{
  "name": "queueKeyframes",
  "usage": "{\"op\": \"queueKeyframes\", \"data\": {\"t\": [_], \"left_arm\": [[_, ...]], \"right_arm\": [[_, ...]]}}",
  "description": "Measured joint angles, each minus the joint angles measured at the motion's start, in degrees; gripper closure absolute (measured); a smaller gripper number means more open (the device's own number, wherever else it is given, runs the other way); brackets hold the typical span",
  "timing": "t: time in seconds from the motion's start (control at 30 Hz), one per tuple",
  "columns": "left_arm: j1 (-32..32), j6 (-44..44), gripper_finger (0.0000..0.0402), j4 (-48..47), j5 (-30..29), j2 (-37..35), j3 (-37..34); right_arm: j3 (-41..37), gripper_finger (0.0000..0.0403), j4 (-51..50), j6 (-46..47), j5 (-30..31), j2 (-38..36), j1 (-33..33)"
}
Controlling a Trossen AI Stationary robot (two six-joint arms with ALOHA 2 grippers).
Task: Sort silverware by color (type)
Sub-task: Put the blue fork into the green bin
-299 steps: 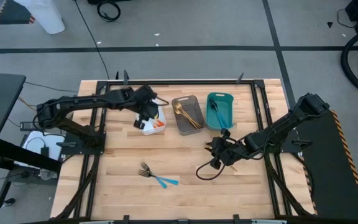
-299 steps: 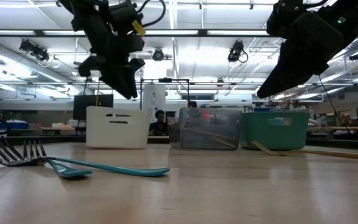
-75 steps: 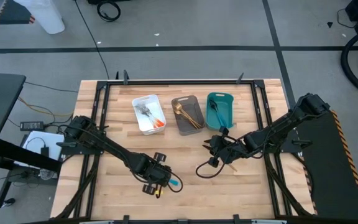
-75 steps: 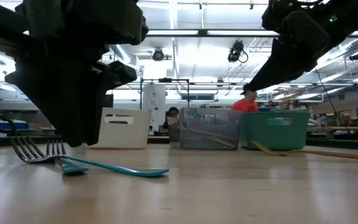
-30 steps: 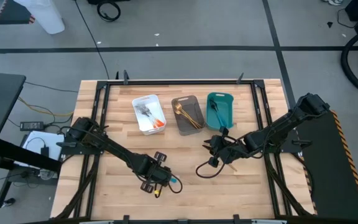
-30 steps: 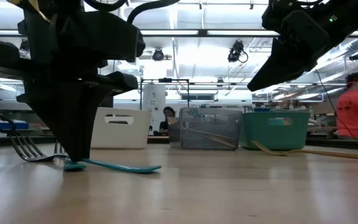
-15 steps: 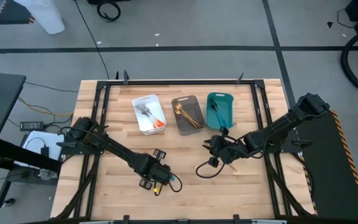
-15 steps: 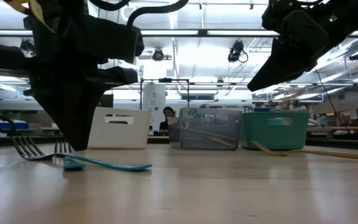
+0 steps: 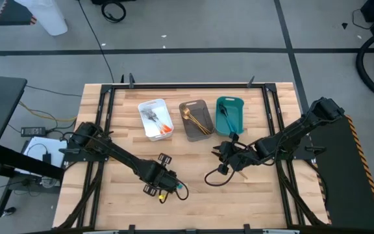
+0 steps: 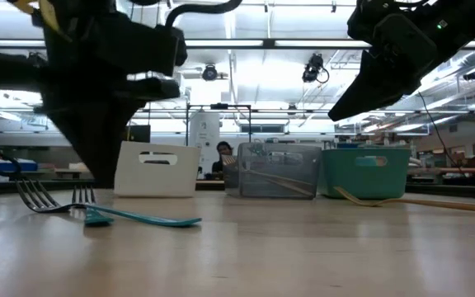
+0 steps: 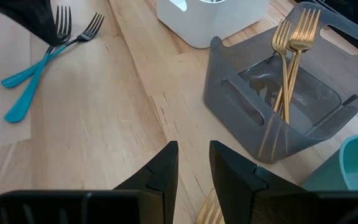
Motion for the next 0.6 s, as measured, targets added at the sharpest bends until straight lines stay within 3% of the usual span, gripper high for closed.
{"op": "queueKeyframes", "data": {"t": [0.2,0.6], "left_arm": [[0.0,-1.7,0.0391,-2.3,-1.1,0.0,3.2],[0.3,-11.3,0.0353,-2.0,6.3,0.3,0.4]], "right_arm": [[0.0,0.03,0.0,0.0,0.0,0.0,0.0],[0.0,0.03,0.0,0.0,-1.1,0.0,0.0]]}}
